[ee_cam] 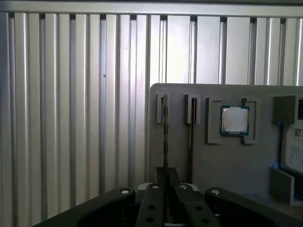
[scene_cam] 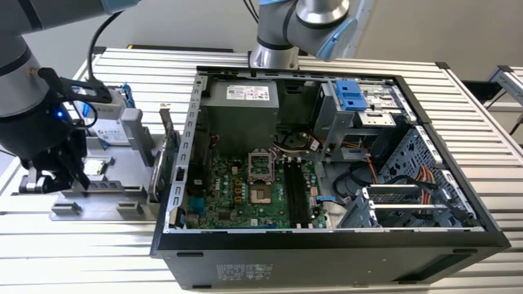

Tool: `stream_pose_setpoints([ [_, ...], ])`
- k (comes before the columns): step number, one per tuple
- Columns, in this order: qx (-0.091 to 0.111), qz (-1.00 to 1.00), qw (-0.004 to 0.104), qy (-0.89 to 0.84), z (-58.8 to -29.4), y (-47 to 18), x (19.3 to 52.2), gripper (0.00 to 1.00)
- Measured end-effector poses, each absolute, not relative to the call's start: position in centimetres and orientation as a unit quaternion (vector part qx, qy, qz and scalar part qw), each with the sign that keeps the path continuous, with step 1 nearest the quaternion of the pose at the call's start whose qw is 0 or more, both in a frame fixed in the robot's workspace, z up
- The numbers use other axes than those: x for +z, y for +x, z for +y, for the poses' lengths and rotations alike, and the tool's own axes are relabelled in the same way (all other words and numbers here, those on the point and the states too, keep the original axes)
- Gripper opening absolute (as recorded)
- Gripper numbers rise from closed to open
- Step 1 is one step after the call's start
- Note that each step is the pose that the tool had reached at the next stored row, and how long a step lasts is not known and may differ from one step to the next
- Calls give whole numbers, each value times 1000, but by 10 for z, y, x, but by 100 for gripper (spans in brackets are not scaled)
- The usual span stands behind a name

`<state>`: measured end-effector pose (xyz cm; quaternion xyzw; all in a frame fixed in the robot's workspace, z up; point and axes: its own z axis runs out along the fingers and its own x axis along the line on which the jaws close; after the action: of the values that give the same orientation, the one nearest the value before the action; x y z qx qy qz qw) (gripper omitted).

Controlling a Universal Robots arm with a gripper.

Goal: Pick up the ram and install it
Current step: 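Pick up the ram and move it above insertion slot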

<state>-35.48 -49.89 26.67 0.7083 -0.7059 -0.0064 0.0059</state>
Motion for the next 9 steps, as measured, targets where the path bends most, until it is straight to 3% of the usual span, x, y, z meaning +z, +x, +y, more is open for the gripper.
stream_pose_setpoints([
  [9,-6,-706,6,708,-499,-355,275,0],
])
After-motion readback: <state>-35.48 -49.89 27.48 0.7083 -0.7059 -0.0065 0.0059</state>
